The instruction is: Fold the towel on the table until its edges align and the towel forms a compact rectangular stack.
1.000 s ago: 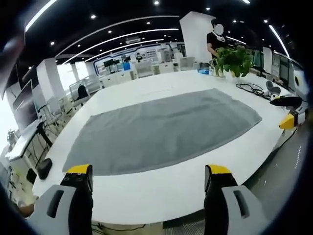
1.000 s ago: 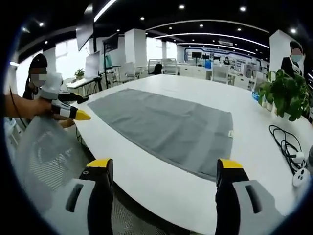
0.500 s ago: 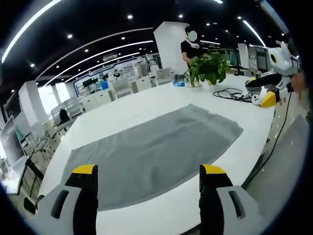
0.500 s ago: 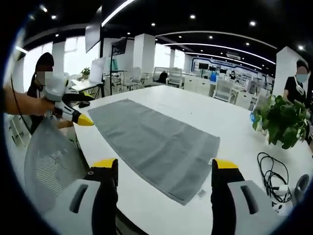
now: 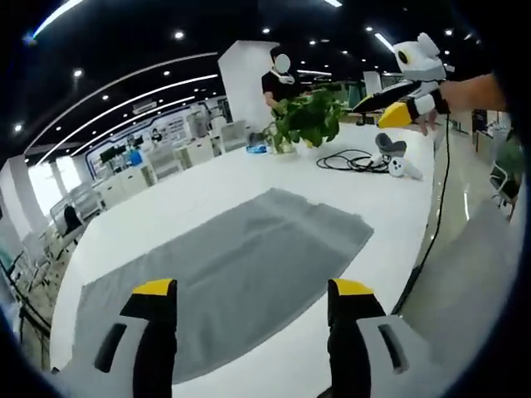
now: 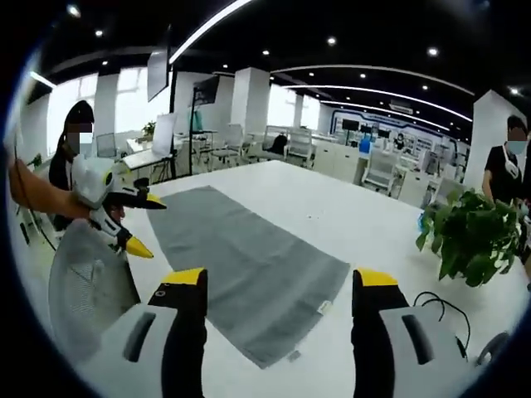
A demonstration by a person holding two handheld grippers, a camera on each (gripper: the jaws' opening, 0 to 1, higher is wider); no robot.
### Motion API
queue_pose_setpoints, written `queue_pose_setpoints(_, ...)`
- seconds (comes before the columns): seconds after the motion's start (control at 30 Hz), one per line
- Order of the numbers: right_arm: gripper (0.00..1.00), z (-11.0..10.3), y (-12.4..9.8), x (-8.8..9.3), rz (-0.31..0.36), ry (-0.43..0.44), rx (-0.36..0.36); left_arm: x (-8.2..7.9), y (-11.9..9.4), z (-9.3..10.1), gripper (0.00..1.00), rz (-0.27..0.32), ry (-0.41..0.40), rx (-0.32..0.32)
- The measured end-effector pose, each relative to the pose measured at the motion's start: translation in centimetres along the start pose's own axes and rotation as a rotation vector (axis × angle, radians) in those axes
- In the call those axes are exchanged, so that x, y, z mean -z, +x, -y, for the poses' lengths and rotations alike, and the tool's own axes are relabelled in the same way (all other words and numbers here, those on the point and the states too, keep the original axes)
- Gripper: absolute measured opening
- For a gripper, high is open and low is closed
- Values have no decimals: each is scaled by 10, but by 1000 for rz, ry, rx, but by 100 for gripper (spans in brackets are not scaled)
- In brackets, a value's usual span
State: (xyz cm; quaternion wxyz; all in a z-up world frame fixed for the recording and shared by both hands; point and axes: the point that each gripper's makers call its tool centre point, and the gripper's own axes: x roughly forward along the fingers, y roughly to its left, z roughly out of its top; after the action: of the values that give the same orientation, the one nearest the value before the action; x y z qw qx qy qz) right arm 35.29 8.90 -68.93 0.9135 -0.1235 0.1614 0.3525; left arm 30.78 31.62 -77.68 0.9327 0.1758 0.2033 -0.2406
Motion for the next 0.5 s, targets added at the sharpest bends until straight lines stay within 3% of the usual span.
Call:
queue_pose_setpoints(0.13,70,18,7,0,7,4,7,-17,13,24,72,19,19,63)
queue_pose_setpoints(0.33,64,38,23,14,-27,8,13,-35,28,56,71,26,45,132)
queue_pose_setpoints(0.5,60,59,42,25,-74,-57,13,-44,43,80,69,20,102,180)
